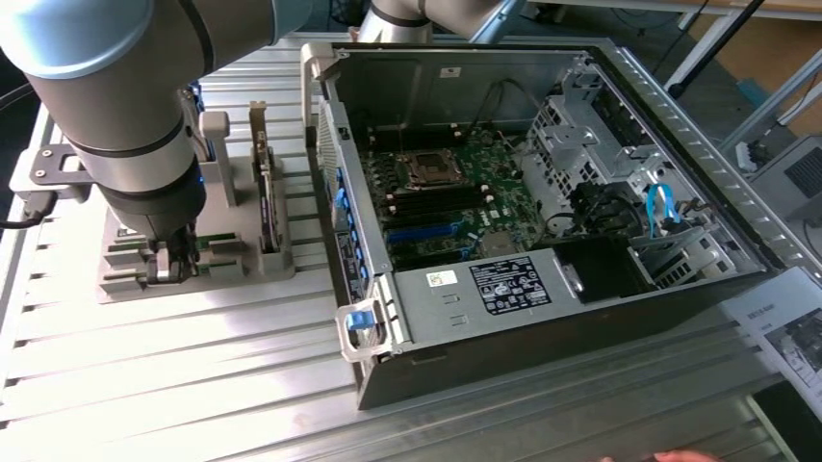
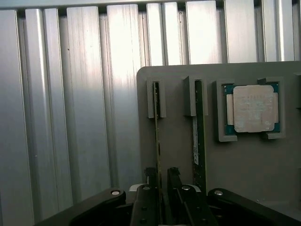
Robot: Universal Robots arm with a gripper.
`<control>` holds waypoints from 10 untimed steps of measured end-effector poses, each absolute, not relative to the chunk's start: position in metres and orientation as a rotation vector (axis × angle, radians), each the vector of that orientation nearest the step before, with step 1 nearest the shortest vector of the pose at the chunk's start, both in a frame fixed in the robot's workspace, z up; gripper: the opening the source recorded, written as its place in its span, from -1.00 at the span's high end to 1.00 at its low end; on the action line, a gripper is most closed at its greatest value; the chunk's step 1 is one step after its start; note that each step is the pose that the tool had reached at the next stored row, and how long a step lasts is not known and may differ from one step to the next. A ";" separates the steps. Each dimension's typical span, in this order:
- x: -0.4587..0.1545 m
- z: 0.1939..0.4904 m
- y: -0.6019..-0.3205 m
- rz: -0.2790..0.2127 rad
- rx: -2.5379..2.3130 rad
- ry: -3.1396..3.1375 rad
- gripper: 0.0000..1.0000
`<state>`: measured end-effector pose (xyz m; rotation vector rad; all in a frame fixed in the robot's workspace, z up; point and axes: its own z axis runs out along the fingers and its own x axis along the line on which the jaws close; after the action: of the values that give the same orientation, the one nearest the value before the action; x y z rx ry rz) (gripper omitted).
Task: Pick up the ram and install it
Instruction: 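Pick up the ram and move it above insertion slot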
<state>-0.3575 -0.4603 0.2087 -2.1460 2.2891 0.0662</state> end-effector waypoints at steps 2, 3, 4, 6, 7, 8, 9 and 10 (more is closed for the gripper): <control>-0.357 0.209 -0.460 0.066 -2.147 2.288 0.52; -0.357 0.209 -0.460 0.066 -2.148 2.287 0.52; -0.357 0.209 -0.460 0.066 -2.149 2.287 0.52; -0.357 0.209 -0.460 0.066 -2.150 2.285 0.52; -0.356 0.209 -0.460 0.066 -2.151 2.285 0.52; -0.356 0.209 -0.460 0.066 -2.151 2.284 0.52; -0.355 0.209 -0.460 0.066 -2.151 2.284 0.52; -0.354 0.209 -0.460 0.066 -2.151 2.284 0.52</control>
<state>-0.3545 -0.4603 0.2088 -2.1513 2.2842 0.0662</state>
